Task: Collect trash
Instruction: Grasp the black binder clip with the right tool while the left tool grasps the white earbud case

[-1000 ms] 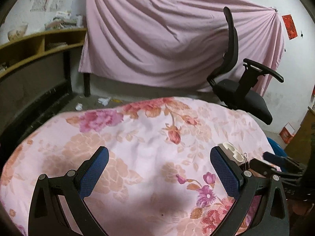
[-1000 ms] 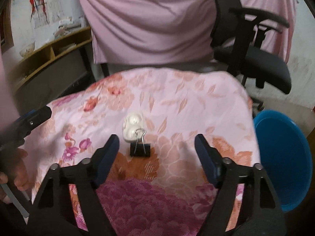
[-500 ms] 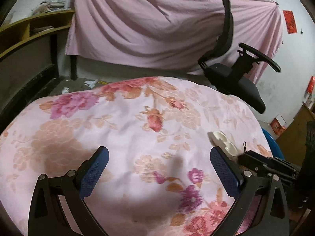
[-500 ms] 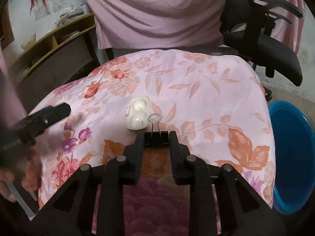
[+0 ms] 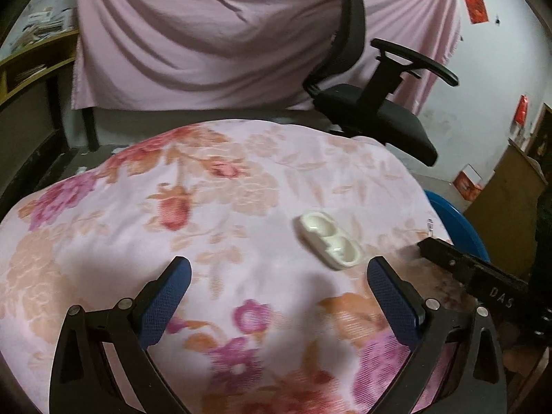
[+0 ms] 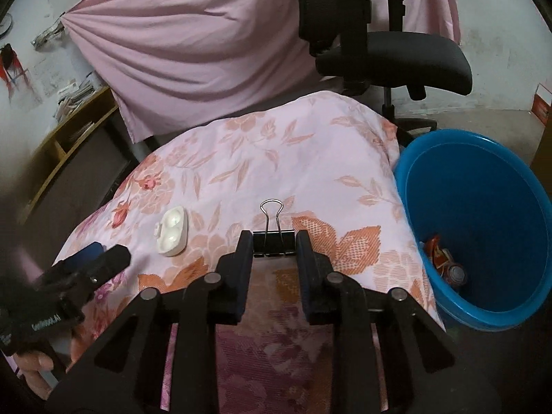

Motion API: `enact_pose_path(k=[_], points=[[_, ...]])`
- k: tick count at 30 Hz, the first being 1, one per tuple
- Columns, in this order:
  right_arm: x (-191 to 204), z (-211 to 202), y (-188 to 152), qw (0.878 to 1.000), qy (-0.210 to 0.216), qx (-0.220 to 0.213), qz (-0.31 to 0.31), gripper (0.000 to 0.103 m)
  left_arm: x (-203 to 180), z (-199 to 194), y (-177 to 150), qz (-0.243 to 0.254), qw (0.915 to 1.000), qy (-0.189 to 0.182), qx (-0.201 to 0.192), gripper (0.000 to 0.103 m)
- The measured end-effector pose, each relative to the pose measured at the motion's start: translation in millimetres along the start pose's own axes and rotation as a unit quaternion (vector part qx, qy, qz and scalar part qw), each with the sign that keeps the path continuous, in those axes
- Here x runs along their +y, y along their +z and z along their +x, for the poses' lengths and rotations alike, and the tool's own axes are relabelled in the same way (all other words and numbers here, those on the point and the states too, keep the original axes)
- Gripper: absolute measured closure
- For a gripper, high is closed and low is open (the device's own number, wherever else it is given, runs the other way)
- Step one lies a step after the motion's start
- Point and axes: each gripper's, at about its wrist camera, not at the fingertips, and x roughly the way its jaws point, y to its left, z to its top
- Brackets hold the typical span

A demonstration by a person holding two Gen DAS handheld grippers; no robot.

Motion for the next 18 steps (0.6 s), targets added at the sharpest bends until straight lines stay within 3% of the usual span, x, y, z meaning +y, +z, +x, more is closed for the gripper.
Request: enact_pose_path(k=[4,5,9,18], points=[[0,-1,0,1.000,0.005,-0.005,0.000,0.058,-17,14,3,0.022,0.9994,-0.020,0.019,0.035],[0,-1,0,1.000,0.008,-0.006,0.001,0.058,-22,18,3,0.032,0.9990,-0.018,0.025,0.038],[0,-3,-1,1.000,0.011,-0.012,0.000,0.058,-36,28,6,0.055,0.9979,-0.014,0.032,0.045],[-2,-3,-1,1.000,0.014,-0.014,0.006,0.058,-43,45,12,0.049,0.9977,-0.002,0.047,0.060]])
